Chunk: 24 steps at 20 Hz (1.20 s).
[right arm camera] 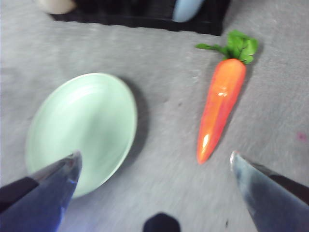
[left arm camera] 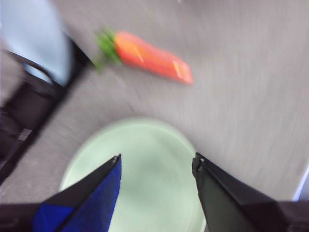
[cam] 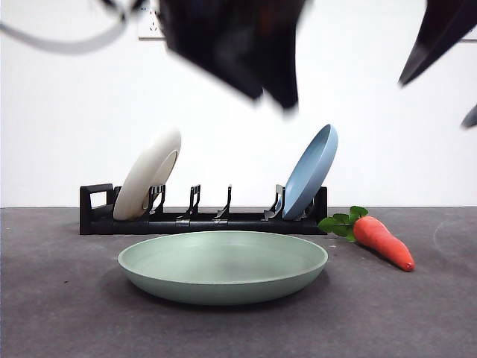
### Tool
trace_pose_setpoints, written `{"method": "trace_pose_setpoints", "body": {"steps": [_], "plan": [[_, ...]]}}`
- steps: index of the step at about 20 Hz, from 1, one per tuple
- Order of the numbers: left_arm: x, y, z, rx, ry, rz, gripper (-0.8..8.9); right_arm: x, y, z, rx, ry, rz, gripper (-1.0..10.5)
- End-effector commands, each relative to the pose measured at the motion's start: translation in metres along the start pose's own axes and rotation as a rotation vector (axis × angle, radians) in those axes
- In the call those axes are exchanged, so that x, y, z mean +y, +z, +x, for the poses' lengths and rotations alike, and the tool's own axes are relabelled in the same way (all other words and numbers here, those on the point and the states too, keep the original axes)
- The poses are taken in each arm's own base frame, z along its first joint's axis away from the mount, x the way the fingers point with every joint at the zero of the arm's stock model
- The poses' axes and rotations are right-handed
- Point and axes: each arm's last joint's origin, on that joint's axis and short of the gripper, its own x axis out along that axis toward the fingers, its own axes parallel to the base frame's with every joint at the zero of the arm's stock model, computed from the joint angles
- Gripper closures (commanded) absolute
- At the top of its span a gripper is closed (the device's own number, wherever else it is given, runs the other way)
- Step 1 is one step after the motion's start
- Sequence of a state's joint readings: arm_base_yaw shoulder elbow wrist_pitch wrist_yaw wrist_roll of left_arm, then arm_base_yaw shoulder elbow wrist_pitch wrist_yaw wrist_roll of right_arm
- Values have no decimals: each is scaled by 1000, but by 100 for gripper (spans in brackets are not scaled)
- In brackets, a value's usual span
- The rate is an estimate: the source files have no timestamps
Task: Take the green plate from the plate rack,put the plate on the table,take the carrot from the table,put the carrot in the plate
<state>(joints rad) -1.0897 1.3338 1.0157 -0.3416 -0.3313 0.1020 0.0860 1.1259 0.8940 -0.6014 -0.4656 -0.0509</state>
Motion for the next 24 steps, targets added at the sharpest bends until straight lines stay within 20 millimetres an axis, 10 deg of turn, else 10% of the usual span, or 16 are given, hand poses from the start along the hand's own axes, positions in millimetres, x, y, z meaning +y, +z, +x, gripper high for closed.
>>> {"method": "trace_pose_setpoints", "body": {"steps": [1,10,24], "plan": [[10,11,-32,-85,-24,-189,561,-12,6,28,20,-7,30,351],[40,7,-120,-282,-57,-300,561,-30,8,130,20,-209,-36,353],[41,1,-124,-245,-53,-315,561,-42,-2,166,9,-273,-6,599]]}}
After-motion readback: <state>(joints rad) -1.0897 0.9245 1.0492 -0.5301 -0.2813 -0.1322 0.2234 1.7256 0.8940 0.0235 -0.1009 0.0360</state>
